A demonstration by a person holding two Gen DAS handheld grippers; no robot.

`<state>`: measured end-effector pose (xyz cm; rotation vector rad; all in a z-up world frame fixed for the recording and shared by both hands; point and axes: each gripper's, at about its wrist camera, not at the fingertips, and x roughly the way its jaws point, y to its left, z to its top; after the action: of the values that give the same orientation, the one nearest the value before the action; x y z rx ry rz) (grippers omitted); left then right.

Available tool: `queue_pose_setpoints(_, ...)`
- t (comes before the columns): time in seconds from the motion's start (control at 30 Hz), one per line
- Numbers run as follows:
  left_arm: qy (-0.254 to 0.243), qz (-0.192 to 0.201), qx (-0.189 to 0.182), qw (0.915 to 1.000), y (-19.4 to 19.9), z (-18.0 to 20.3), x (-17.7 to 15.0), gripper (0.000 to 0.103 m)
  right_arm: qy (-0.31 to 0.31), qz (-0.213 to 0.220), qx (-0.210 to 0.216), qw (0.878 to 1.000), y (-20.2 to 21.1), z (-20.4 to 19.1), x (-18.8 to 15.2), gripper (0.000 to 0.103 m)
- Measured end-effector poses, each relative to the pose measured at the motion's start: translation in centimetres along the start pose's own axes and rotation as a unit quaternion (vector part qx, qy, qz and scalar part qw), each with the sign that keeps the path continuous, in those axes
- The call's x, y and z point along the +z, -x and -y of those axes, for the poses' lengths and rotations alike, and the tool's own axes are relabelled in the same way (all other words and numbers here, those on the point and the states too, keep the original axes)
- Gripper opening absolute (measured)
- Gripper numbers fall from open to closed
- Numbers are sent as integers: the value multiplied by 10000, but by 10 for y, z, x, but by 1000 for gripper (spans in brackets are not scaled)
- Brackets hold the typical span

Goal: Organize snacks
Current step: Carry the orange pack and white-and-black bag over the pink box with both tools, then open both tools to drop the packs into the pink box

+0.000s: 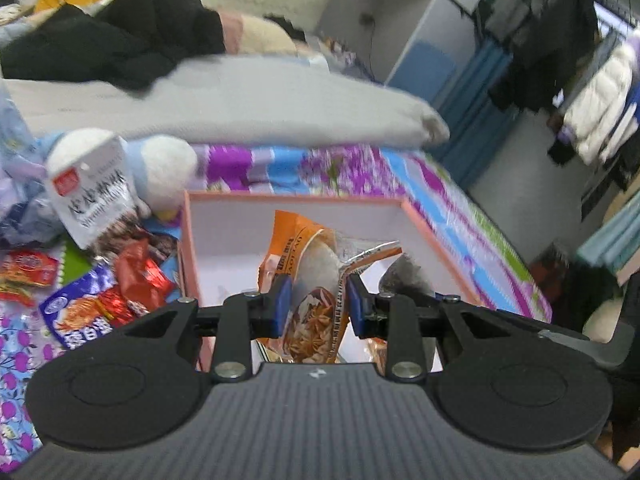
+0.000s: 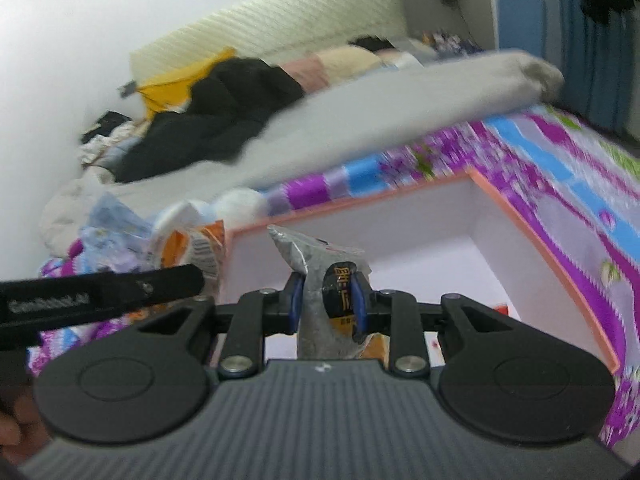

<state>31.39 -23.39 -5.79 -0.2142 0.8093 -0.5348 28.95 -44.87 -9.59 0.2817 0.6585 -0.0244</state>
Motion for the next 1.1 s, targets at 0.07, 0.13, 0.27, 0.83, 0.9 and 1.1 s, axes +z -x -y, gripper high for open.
queue_pose_setpoints(0.07,-66,-177,14,9998,-18,0,-1,35,-27,-136,-115,9998,-12,9,-6,29)
queue_pose_setpoints(0.13,-58,-313,27,9995,-30,1,-4,35,-95,-276,-164,9994,-23,17,-12,29)
queue_pose_setpoints(0.27,-67,-526,40,9986,-47,3,-10,35,-190,-477,-241,9984,-37,27,-24,30)
queue_pose_setpoints(0.83,-139,-105,165,9997,32,9,-11,67,-196,27,-7,9998,17,7,-18,56)
queue_pose_setpoints(0.9,-167,13,161,9997,51,9,-12,67,-130,182,39,9997,32,-1,-14,56)
queue_pose_setpoints(1.1,-196,347,208,9990,103,3,-17,67,-3,573,179,9982,72,-23,-9,56)
